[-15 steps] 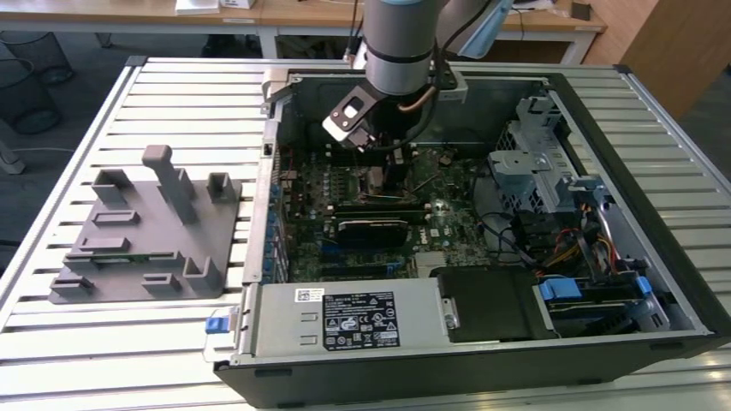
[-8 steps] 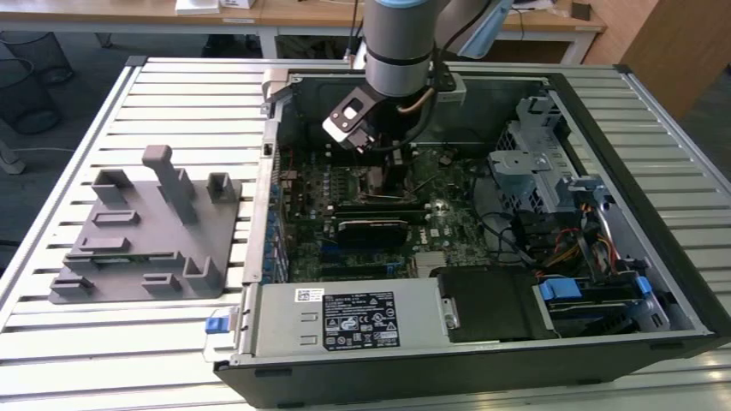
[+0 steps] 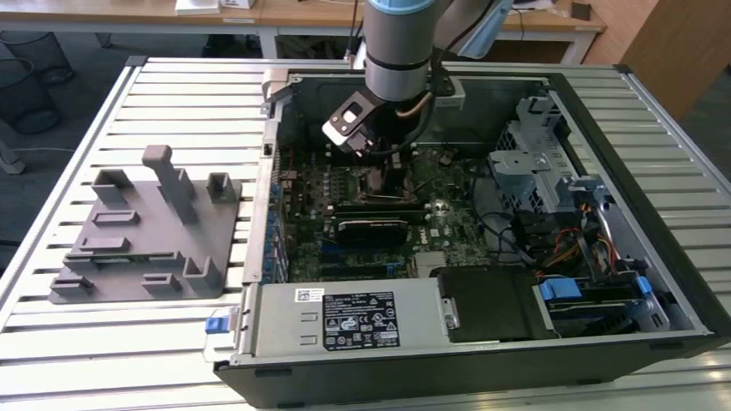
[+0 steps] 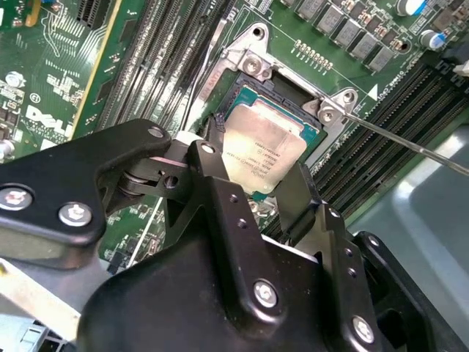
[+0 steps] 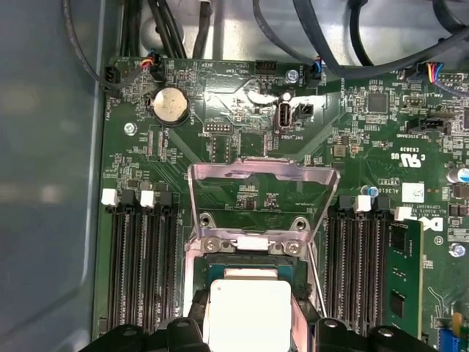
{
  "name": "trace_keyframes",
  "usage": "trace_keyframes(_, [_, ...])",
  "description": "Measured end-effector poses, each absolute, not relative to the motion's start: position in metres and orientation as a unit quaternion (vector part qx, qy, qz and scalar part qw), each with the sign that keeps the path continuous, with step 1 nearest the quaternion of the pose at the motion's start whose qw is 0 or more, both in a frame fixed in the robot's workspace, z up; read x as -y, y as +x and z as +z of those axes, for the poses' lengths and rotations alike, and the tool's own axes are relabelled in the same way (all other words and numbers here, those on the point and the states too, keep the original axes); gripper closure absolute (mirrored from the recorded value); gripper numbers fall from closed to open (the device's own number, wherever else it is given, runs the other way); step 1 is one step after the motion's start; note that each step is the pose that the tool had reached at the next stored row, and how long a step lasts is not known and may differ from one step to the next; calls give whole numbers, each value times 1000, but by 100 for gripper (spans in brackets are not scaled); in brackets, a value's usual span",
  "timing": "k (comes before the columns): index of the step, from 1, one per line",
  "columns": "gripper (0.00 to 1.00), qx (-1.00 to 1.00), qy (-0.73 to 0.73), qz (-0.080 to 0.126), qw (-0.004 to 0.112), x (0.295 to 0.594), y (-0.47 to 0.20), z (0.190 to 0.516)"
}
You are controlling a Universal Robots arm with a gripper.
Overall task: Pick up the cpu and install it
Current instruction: 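Place the cpu into insertion slot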
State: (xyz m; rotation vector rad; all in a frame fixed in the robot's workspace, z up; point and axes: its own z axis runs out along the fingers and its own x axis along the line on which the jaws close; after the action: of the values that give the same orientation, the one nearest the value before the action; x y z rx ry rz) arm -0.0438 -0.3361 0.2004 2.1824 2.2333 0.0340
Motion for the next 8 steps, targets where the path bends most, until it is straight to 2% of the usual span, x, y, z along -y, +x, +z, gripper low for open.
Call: trace_keyframes(8, [47,-715,699,11,9,336,-44,196])
